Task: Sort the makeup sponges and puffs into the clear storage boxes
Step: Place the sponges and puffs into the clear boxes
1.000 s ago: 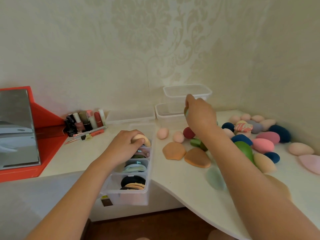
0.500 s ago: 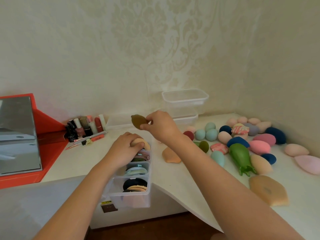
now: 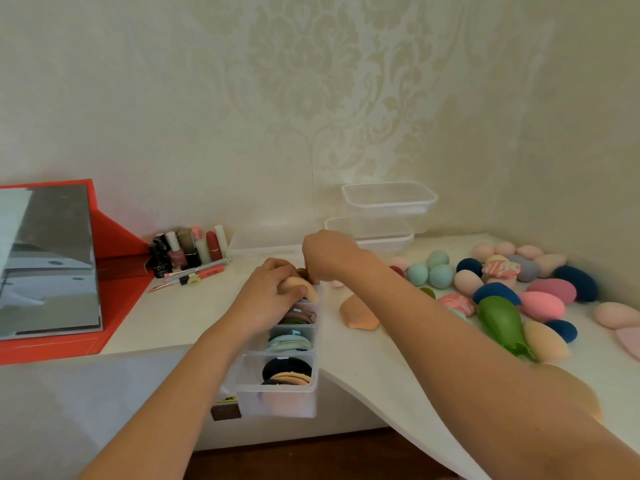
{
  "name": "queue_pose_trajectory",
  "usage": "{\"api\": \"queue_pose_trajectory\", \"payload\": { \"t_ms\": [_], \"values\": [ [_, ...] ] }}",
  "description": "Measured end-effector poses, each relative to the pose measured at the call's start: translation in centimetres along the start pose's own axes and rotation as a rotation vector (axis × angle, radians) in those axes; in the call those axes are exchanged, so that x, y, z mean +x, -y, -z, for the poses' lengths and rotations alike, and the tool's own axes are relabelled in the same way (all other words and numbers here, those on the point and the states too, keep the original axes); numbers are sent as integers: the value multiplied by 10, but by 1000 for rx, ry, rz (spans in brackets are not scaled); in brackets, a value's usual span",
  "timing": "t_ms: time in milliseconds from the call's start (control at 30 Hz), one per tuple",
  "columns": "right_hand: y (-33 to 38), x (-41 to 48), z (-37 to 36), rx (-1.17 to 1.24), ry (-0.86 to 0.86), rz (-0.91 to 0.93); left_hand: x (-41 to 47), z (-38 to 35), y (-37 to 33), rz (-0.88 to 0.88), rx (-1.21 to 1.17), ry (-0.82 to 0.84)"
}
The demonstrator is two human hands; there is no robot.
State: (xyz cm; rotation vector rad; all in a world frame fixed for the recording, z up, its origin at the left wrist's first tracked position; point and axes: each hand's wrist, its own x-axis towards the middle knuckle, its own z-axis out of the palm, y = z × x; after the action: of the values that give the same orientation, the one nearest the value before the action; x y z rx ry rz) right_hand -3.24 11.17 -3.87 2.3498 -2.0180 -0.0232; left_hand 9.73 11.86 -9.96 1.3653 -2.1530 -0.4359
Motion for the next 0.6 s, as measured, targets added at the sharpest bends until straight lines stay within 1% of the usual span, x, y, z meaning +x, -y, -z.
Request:
{"api": "queue_pose_trajectory", "payload": {
  "t_ms": [133,233,267,400,433,533,567,600],
  "values": [
    [4,9,2,-103,214,37,1,-1,-2,0,97,-28],
    [7,8,5,-178,289,79,-1,1,-6,-1,100,-17],
    [9,8,6,-189,286,83,-2,1,-6,-2,95,-16],
    [14,8,2,-130,150,60,-3,2,-7,-5,94,-17],
    [14,6,2,-119,141,55,-3,2,-8,5,90,-9],
    [9,5,1,-90,194,79,-3,2,-9,32,73,18],
    [5,5,2,-40,212,100,-3,2,-9,34,76,26],
    [-1,4,3,59,221,114,-3,2,-9,35,78,32]
  ]
}}
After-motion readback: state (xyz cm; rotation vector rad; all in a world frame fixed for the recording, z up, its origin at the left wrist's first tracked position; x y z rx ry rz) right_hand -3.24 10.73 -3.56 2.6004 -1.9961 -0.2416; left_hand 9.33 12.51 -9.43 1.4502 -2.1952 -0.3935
